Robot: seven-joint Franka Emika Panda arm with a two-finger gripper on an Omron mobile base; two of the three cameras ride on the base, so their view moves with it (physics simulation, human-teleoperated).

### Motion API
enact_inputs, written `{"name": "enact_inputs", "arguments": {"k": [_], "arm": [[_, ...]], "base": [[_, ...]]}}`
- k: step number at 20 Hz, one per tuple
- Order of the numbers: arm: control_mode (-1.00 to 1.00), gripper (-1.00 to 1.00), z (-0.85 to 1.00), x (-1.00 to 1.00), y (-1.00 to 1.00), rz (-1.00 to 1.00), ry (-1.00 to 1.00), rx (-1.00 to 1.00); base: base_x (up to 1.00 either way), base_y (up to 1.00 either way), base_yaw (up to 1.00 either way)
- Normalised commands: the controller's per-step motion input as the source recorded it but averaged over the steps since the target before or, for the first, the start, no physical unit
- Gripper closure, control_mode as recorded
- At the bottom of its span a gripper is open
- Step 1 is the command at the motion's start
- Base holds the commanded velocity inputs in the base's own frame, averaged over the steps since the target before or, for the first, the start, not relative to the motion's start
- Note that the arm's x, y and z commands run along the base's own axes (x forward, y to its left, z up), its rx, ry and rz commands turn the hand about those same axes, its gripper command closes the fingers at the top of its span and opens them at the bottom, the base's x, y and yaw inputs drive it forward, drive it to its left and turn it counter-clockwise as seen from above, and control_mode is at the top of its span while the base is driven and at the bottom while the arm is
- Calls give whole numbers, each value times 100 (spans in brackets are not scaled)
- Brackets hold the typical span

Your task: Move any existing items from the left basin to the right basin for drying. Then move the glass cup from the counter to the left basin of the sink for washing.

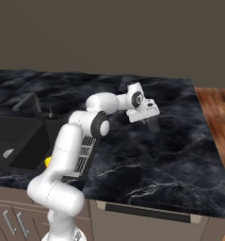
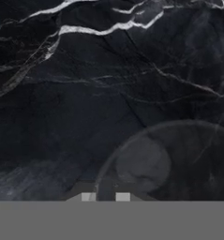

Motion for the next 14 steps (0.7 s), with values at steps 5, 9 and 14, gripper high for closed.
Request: {"name": "enact_inputs", "arguments": {"k": [5, 9, 14], "arm": [[-100, 100, 68, -43, 0, 3, -10, 0], [-100, 100, 69, -67, 4, 10, -6, 1], [-100, 100, 66, -67, 22, 21, 0, 10]], "base": [[0, 0, 0], [0, 0, 0], [0, 0, 0]]}}
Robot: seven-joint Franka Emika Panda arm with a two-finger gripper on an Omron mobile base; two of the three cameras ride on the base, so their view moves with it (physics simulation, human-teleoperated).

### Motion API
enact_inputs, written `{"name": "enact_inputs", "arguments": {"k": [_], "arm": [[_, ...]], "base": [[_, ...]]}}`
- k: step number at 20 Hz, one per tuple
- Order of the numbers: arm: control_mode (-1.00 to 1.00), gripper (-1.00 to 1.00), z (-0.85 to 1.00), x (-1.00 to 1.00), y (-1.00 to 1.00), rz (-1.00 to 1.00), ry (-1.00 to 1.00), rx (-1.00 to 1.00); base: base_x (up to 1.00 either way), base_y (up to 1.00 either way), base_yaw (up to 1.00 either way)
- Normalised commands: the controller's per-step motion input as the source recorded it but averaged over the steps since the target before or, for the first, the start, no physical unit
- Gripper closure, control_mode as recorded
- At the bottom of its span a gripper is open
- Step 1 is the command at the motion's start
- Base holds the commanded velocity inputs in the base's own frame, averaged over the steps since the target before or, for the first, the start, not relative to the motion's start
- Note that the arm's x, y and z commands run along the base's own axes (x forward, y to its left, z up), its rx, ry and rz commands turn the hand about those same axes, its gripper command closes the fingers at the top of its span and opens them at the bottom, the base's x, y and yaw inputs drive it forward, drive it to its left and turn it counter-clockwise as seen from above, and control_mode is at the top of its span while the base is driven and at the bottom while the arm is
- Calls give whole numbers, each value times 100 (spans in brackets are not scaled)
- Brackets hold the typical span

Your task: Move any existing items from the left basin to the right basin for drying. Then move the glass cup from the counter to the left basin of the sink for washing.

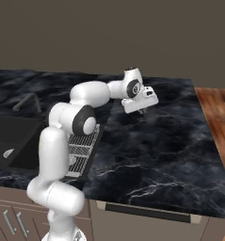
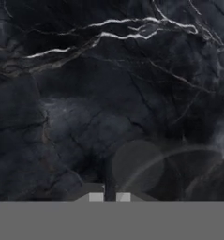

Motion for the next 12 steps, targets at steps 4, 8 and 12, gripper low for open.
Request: {"name": "enact_inputs", "arguments": {"k": [4, 8, 12], "arm": [[-100, 100, 28, -72, 39, 39, 0, 7], [-100, 100, 22, -57, 70, 43, 0, 0], [-100, 100, 30, -43, 95, 42, 7, 0]], "base": [[0, 0, 0], [0, 0, 0], [0, 0, 0]]}}
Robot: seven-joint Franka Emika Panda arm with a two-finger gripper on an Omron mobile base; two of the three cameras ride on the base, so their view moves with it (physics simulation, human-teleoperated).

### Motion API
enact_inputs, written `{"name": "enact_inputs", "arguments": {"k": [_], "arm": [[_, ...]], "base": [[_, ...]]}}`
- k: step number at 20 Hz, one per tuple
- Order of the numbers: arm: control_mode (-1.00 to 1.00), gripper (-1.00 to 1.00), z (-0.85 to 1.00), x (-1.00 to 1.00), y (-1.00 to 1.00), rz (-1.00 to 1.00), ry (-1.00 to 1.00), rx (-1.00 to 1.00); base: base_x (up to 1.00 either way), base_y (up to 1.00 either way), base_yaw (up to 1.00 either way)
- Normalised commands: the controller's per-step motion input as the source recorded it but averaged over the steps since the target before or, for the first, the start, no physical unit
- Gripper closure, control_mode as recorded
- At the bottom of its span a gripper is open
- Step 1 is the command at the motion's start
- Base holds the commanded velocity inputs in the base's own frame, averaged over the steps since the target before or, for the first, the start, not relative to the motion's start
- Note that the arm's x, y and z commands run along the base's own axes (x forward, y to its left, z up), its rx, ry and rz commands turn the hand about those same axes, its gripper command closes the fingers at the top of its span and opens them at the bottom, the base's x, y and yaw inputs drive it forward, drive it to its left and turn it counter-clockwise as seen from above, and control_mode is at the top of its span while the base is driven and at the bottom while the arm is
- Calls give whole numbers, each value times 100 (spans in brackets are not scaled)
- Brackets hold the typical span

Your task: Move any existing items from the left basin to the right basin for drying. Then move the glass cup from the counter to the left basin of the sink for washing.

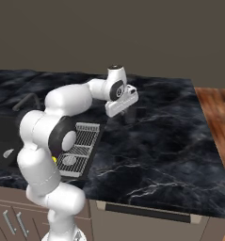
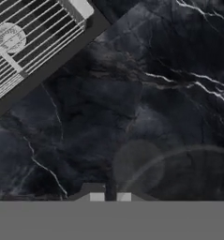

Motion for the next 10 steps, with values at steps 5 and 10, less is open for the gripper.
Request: {"name": "enact_inputs", "arguments": {"k": [5, 10], "arm": [[-100, 100, 17, -42, 99, 35, 3, 0], [-100, 100, 30, -40, 99, 29, 3, 0]], "base": [[0, 0, 0], [0, 0, 0]]}}
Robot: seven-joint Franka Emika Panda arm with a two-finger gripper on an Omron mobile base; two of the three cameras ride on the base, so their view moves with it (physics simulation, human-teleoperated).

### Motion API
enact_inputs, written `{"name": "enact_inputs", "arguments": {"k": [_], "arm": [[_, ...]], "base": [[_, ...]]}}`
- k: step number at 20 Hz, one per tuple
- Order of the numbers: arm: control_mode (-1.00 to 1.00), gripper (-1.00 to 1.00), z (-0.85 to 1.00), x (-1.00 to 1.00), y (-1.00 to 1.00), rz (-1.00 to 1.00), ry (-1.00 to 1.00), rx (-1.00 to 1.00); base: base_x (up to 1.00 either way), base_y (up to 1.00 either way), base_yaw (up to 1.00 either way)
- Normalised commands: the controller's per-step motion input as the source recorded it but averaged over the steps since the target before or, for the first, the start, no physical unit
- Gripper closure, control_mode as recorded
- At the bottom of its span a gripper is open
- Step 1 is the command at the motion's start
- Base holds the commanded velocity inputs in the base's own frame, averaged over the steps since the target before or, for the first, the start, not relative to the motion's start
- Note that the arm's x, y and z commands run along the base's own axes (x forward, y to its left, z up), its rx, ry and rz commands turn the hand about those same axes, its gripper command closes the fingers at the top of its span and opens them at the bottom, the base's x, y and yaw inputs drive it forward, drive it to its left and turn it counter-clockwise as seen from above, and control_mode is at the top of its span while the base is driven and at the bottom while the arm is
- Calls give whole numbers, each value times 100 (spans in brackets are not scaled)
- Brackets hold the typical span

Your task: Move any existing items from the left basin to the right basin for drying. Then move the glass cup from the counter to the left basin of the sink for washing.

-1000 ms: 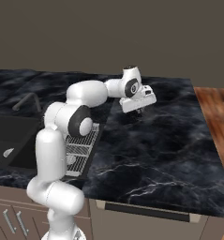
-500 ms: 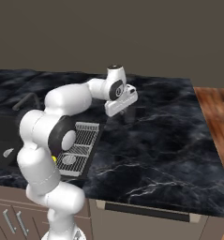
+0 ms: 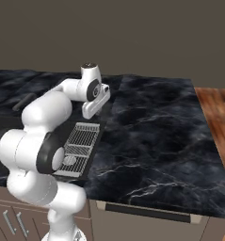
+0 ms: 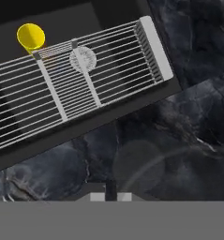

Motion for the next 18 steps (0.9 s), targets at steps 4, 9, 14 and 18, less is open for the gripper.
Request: {"name": "enact_inputs", "arguments": {"k": [4, 9, 14, 18], "arm": [[-100, 100, 36, -39, 93, 25, 3, 1], [-100, 100, 32, -37, 67, 24, 0, 1], [-100, 100, 18, -33, 49, 23, 0, 1], [-100, 100, 0, -33, 68, 30, 0, 0]], "base": [[0, 0, 0], [0, 0, 0], [0, 0, 0], [0, 0, 0]]}}
